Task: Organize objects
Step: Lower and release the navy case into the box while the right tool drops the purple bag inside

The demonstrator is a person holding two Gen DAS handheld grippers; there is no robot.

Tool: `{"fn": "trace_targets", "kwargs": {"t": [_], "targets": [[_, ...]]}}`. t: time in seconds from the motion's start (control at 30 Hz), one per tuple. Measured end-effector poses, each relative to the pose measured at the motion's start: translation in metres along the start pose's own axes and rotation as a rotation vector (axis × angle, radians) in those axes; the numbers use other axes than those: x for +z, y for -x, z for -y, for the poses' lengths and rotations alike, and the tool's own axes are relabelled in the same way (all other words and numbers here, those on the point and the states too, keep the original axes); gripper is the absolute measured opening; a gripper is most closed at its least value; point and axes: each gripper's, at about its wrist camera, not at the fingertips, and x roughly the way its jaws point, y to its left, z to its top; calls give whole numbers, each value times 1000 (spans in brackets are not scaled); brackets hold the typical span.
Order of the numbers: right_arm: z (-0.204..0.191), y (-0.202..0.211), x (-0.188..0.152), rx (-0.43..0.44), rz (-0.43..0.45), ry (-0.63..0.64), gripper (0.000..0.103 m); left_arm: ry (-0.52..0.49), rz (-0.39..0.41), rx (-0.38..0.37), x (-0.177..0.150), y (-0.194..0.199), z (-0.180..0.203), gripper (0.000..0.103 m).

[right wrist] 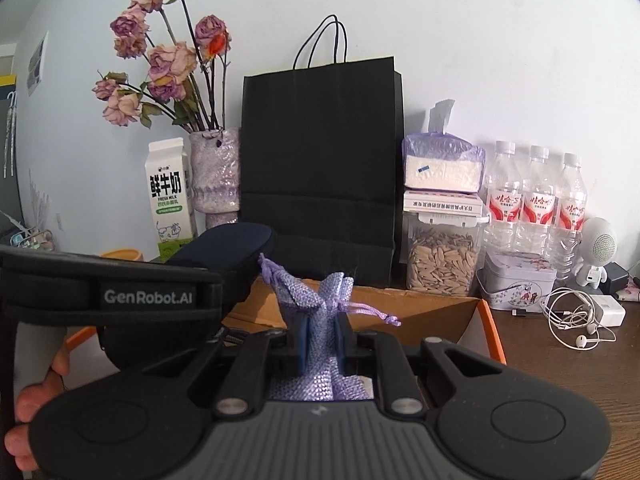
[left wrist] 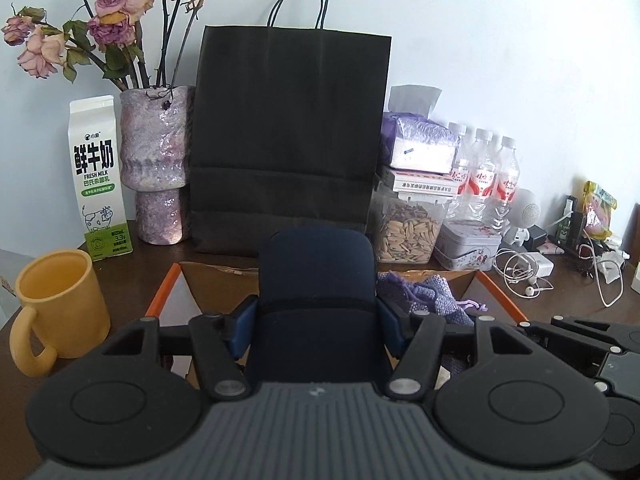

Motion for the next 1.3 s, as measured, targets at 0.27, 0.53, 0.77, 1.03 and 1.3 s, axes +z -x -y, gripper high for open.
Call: {"fn": "trace_targets", "kwargs": {"t": [0.27,0.53,0.77,1.03,1.3], "targets": [[3,-5,-6,-53,-55,2,94,33,58,53,-1,5,-9,103],[5,-9,-9,-86,-78,-2,103,30,29,60,0,4,-14,103],[1,-7,-8,-80,-75,6,103,21,34,58,-3,7,-14,103],[0,-1,-9,-82,-65,17,103,12,44,59,-6,15,-15,103],[-7,20,-11,-81,-43,37,103,8,62,64,-14,37,-15,103]]}}
